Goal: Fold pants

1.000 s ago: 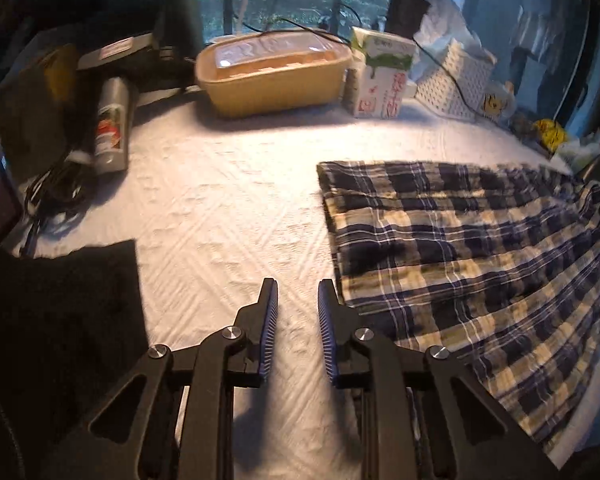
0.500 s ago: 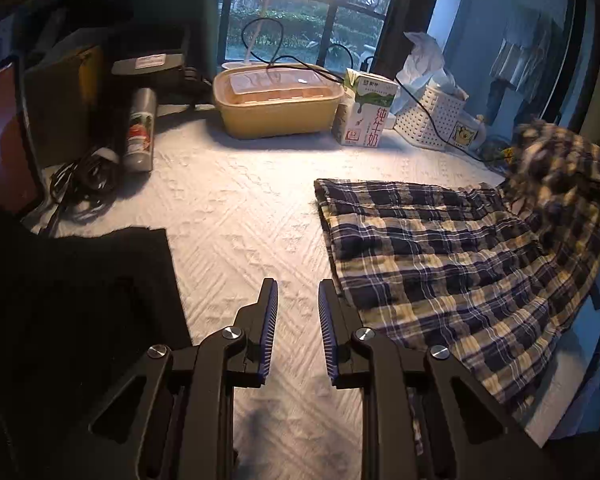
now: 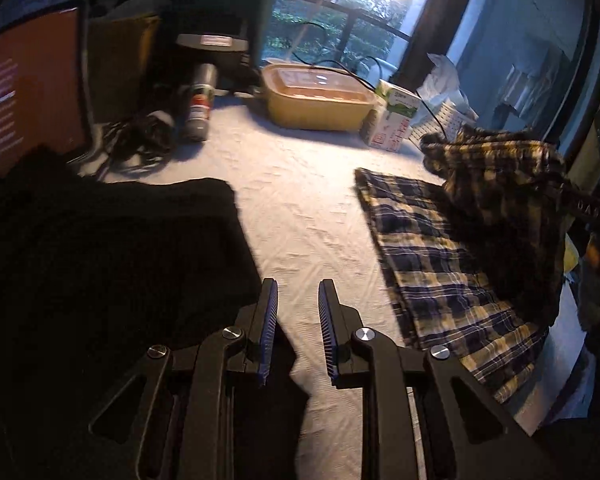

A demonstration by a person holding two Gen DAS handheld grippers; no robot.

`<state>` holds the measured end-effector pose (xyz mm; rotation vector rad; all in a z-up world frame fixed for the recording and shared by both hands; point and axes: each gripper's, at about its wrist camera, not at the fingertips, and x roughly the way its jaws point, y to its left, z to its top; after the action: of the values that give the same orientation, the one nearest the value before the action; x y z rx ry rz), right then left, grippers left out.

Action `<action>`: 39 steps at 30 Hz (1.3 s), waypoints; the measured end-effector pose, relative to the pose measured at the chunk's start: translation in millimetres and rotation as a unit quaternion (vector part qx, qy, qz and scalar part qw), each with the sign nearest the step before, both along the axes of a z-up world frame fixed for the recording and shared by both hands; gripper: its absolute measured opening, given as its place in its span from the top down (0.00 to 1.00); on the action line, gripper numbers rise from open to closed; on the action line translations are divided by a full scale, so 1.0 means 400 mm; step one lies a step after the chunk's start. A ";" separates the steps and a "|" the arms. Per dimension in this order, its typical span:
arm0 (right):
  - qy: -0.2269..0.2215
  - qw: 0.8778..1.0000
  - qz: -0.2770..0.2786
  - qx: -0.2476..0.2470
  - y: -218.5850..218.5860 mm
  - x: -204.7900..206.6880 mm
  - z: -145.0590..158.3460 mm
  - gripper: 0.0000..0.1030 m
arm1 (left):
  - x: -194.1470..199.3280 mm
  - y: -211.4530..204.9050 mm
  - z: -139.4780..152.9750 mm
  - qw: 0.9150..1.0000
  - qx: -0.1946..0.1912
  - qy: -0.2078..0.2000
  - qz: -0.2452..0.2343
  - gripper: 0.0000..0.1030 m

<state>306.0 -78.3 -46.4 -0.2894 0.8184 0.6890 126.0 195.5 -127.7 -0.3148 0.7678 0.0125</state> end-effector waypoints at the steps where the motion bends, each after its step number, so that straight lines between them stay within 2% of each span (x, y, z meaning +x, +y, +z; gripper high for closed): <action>1: 0.002 1.000 0.006 -0.004 0.017 -0.007 -0.008 0.90 | -0.004 0.006 -0.001 1.000 -0.002 0.000 0.003 0.80; 8: 0.039 0.998 0.045 -0.037 0.110 -0.061 -0.093 0.90 | -0.022 0.023 -0.003 1.000 -0.004 0.002 0.006 0.80; 10: 0.049 0.995 0.061 -0.068 0.135 -0.080 -0.126 0.90 | -0.022 0.022 -0.003 1.000 -0.003 0.003 0.006 0.80; 11: 0.050 0.993 0.067 -0.082 0.141 -0.087 -0.138 0.89 | -0.020 0.019 -0.004 1.000 -0.002 0.005 0.005 0.80; 13: 0.041 0.991 0.079 -0.097 0.147 -0.104 -0.154 0.79 | -0.017 0.015 -0.002 1.000 0.000 0.007 0.006 0.80; 14: 0.039 0.991 0.082 -0.096 0.146 -0.109 -0.154 0.64 | -0.016 0.012 0.000 1.000 0.000 0.007 0.006 0.80; 15: 0.040 0.991 0.084 -0.094 0.142 -0.114 -0.153 0.36 | -0.014 0.009 0.001 1.000 0.000 0.008 0.006 0.80; 17: 0.045 0.992 0.091 -0.078 0.130 -0.121 -0.144 0.11 | -0.008 -0.002 0.006 1.000 0.002 0.010 0.005 0.80; 21: 0.048 0.990 0.117 -0.054 0.104 -0.153 -0.120 0.11 | 0.007 -0.035 0.024 1.000 0.011 0.009 -0.003 0.80; 24: 0.050 0.992 0.113 -0.037 0.070 -0.160 -0.104 0.11 | 0.018 -0.066 0.043 1.000 0.017 0.002 -0.016 0.78; 25: 0.051 0.992 0.108 -0.031 0.053 -0.156 -0.099 0.11 | 0.022 -0.080 0.050 1.000 0.018 -0.002 -0.022 0.75; 27: 0.053 0.995 0.088 -0.012 0.001 -0.141 -0.082 0.11 | 0.029 -0.111 0.065 0.999 0.017 -0.010 -0.037 0.60; 30: 0.047 0.997 0.054 0.005 -0.077 -0.112 -0.067 0.11 | 0.046 -0.164 0.084 0.997 0.020 -0.022 -0.065 0.50; 37: 0.038 0.998 -0.035 0.033 -0.279 -0.018 -0.064 0.11 | 0.151 -0.279 0.097 0.987 0.073 -0.025 -0.140 0.50; 38: 0.034 0.998 -0.040 0.039 -0.302 -0.009 -0.063 0.15 | 0.177 -0.289 0.093 0.985 0.083 -0.017 -0.148 0.54; 39: 0.030 0.998 -0.039 0.042 -0.318 0.001 -0.061 0.27 | 0.194 -0.295 0.088 0.984 0.091 -0.008 -0.153 0.61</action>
<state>306.2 -205.6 -71.0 -0.1605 0.8503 0.6589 203.5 77.7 -92.4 -0.0213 0.7865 -0.2074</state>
